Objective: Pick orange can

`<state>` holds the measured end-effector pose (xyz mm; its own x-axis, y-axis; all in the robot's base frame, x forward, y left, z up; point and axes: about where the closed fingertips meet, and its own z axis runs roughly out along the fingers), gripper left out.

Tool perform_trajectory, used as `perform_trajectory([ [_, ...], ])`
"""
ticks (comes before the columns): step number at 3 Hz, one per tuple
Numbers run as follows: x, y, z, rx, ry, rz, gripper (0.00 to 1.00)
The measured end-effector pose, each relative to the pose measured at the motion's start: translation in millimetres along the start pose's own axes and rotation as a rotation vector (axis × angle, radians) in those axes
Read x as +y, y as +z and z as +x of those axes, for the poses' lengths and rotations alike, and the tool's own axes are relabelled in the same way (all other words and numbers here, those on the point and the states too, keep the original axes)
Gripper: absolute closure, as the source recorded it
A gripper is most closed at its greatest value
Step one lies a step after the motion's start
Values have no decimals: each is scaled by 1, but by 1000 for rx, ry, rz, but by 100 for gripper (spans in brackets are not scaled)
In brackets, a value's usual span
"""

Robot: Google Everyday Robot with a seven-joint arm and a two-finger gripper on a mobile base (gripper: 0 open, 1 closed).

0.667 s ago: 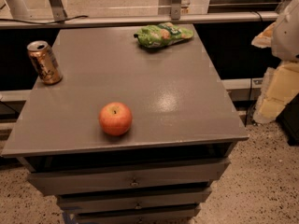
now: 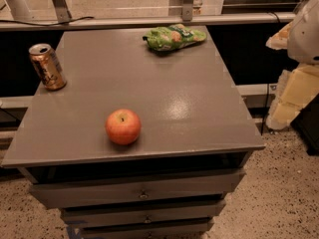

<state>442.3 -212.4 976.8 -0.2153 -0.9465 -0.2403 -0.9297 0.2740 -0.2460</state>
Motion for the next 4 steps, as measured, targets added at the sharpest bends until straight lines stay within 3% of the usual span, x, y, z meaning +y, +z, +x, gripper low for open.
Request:
perform_trajectory([
  [1,-18,18,-36,-125,-5,-3,0],
  [3,-70,60,-163,-459,-25,-15,0],
  [4,-70,73,-226,-591,-7,-21,0],
])
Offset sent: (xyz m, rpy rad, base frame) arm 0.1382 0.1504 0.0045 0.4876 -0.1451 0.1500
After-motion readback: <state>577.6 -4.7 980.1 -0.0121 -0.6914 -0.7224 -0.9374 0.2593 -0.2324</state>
